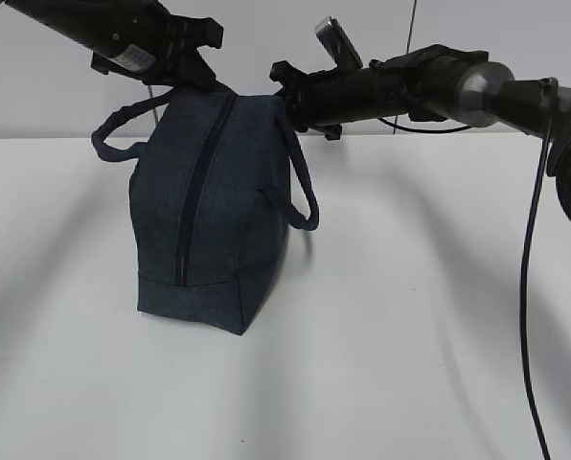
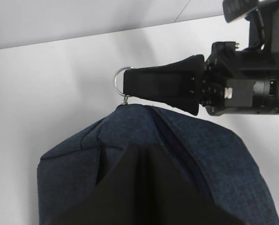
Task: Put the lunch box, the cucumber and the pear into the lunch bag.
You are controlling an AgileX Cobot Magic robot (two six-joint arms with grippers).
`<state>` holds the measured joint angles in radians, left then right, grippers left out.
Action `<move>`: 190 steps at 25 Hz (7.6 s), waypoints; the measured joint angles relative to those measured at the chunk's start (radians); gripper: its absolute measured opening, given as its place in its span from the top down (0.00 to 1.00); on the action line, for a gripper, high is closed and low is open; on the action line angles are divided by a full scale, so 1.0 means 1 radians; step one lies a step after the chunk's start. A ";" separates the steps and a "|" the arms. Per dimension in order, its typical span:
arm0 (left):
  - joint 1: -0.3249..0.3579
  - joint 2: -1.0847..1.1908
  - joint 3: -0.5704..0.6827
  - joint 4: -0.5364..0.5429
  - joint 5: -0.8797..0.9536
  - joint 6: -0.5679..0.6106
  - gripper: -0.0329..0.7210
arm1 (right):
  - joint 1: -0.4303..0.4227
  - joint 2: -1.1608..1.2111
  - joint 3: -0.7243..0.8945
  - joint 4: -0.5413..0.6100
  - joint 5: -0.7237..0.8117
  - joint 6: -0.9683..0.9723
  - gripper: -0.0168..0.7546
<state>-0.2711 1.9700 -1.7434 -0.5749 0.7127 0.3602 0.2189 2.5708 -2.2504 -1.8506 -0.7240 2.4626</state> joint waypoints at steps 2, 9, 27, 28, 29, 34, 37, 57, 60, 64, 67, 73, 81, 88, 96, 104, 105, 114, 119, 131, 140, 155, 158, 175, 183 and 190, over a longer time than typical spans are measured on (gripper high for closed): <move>0.000 0.000 0.000 0.000 0.005 0.000 0.93 | 0.000 0.000 0.000 0.000 0.000 0.002 1.00; 0.000 -0.003 0.000 -0.002 0.021 0.000 0.93 | 0.000 0.000 -0.010 -0.009 0.002 0.004 0.91; 0.051 -0.031 0.000 0.006 0.072 0.000 0.31 | -0.002 -0.010 -0.166 -0.029 -0.146 -0.093 0.39; 0.057 -0.040 0.000 0.015 0.085 0.000 0.30 | -0.002 -0.023 -0.155 -0.029 -0.151 -0.104 0.39; 0.061 -0.053 0.000 0.029 0.102 -0.001 0.30 | -0.002 -0.040 -0.148 -0.029 -0.153 -0.118 0.39; 0.070 -0.122 -0.001 0.157 0.250 -0.088 0.30 | -0.002 -0.187 -0.021 -0.029 -0.161 -0.177 0.39; 0.070 -0.166 -0.001 0.219 0.366 -0.136 0.30 | -0.002 -0.295 0.109 -0.029 -0.163 -0.198 0.39; 0.029 -0.742 0.410 0.332 0.537 -0.341 0.41 | 0.114 -1.068 1.062 -0.017 0.392 -0.200 0.40; 0.029 -0.898 0.548 0.345 0.540 -0.360 0.41 | 0.227 -1.142 1.172 -0.002 0.551 -0.218 0.40; 0.029 -1.125 0.709 0.367 0.544 -0.377 0.41 | 0.348 -1.194 1.264 0.012 0.687 -0.224 0.40; 0.029 -1.296 0.816 0.403 0.547 -0.383 0.41 | 0.387 -1.218 1.323 0.015 0.724 -0.224 0.40; 0.029 -1.607 0.997 0.464 0.555 -0.385 0.41 | 0.393 -1.278 1.412 0.021 0.752 -0.231 0.40; 0.026 -1.801 1.157 0.522 0.566 -0.385 0.41 | 0.393 -1.344 1.485 0.022 0.791 -0.255 0.40; 0.026 -1.812 1.165 0.543 0.567 -0.385 0.41 | 0.393 -1.350 1.514 0.028 0.850 -0.323 0.41; 0.026 -1.812 1.165 0.544 0.567 -0.385 0.41 | 0.393 -1.350 1.514 0.028 0.847 -0.352 0.41; 0.026 -1.812 1.165 0.544 0.567 -0.385 0.41 | 0.393 -1.335 1.514 0.028 0.765 -0.463 0.41; 0.026 -1.812 1.165 0.544 0.567 -0.385 0.41 | 0.393 -1.333 1.514 0.028 0.765 -0.475 0.41; 0.026 -1.812 1.165 0.544 0.567 -0.385 0.43 | 0.393 -1.332 1.514 0.664 0.776 -1.295 0.41; 0.026 -1.812 1.165 0.544 0.567 -0.385 0.44 | 0.393 -1.331 1.501 1.394 0.874 -2.046 0.41; 0.026 -1.812 1.165 0.545 0.567 -0.385 0.47 | 0.393 -1.331 1.490 2.359 0.898 -3.036 0.41; 0.026 -1.812 1.165 0.545 0.567 -0.385 0.48 | 0.369 -1.410 1.490 2.365 0.901 -3.047 0.41; 0.026 -1.812 1.165 0.545 0.567 -0.385 0.52 | -0.052 -1.801 1.587 2.212 1.369 -3.025 0.41; 0.026 -1.812 1.165 0.545 0.567 -0.385 0.53 | -0.088 -1.894 1.596 2.142 1.479 -2.927 0.41; 0.026 -1.812 1.165 0.545 0.567 -0.386 0.63 | -0.125 -2.400 1.734 1.859 1.828 -2.523 0.41; 0.026 -1.812 1.165 0.545 0.567 -0.386 0.64 | -0.125 -2.483 1.748 1.857 1.853 -2.523 0.41; 0.026 -1.812 1.165 0.545 0.567 -0.386 0.64 | -0.125 -2.485 1.748 1.857 1.854 -2.521 0.41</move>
<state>-0.2451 0.1576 -0.5780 -0.0300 1.2798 -0.0253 0.0940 0.0858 -0.5027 0.0068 1.1302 -0.0584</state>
